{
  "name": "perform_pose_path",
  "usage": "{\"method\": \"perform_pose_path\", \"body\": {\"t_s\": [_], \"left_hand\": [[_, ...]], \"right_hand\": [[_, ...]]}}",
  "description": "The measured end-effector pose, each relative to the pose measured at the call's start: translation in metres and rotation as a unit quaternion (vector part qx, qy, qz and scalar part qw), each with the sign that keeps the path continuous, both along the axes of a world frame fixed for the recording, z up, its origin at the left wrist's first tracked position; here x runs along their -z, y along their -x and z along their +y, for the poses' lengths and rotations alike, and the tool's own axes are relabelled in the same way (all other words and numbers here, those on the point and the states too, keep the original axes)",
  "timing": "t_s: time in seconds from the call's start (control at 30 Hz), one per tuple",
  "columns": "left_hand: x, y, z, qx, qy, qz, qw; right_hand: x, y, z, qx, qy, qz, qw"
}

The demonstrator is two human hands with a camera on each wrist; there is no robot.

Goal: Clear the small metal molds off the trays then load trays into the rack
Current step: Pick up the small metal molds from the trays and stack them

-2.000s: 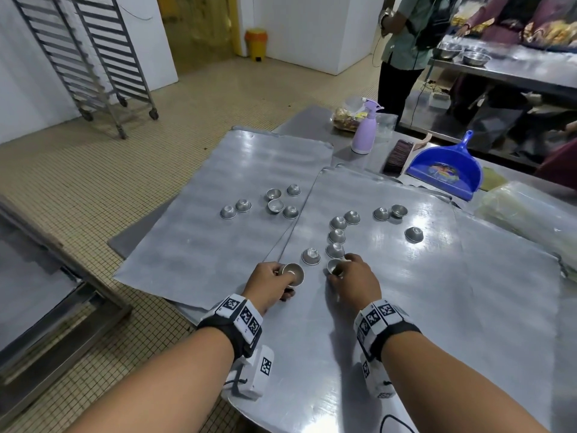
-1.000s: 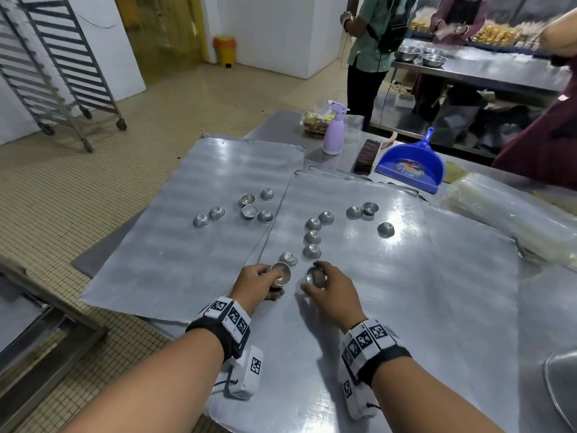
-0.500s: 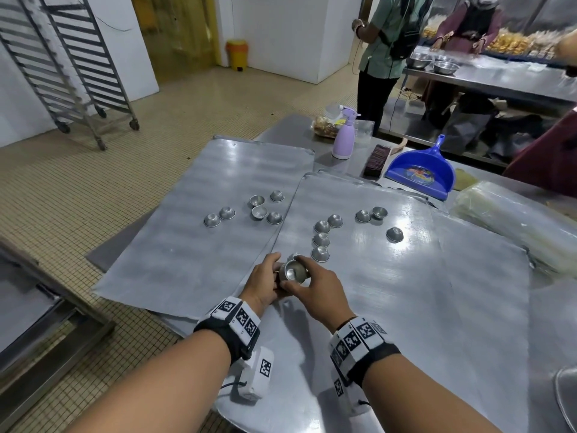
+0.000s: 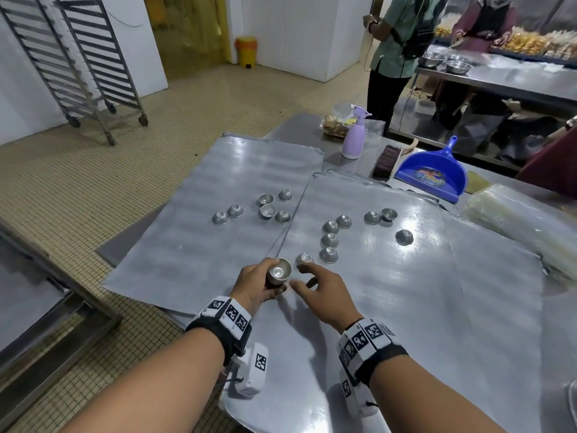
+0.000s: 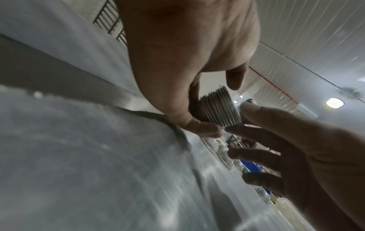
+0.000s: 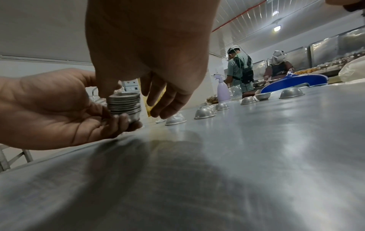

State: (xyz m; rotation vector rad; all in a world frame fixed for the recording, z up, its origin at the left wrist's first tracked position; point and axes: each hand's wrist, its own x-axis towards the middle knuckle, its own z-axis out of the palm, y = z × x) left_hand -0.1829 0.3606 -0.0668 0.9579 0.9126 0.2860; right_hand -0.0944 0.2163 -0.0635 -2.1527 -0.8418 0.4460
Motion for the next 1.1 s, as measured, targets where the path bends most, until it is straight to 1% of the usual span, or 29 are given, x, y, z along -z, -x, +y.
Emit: {"method": "perform_pose_path", "body": {"t_s": [0.1,0.17,0.27,0.4,0.57,0.7,0.77,0.9,1.0,1.1], "left_hand": [[0.004,0.001,0.002,0.008,-0.022,0.013,1.000],[0.007,0.001,0.002,0.023,-0.044,0.026,0.998],[0.012,0.001,0.000,0.040,-0.074,0.038,0.996],[0.015,0.002,-0.002,0.054,-0.108,0.043,0.992],[0.016,0.004,-0.004,0.060,-0.121,0.041,0.990],[0.015,0.003,-0.003,0.069,-0.124,0.038,0.989],[0.015,0.003,-0.002,0.071,-0.123,0.041,0.989],[0.017,0.002,-0.001,0.072,-0.123,0.044,0.989],[0.017,0.001,-0.001,0.071,-0.124,0.045,0.989],[0.017,0.001,-0.001,0.072,-0.127,0.044,0.988]], "right_hand": [[0.006,-0.013,-0.003,0.056,0.017,-0.003,0.998],[0.007,-0.023,-0.002,0.073,0.040,-0.005,0.997],[0.006,-0.036,0.003,0.051,0.087,-0.023,0.995],[0.001,-0.045,0.018,0.000,0.145,-0.057,0.988],[-0.002,-0.047,0.033,-0.050,0.208,-0.069,0.974],[0.004,-0.047,0.039,-0.067,0.242,-0.076,0.965],[0.009,-0.044,0.039,-0.051,0.241,-0.072,0.966],[0.015,-0.039,0.036,-0.008,0.208,-0.067,0.976],[0.018,-0.036,0.032,0.016,0.190,-0.046,0.981],[0.021,-0.033,0.027,0.023,0.149,-0.029,0.988]]}}
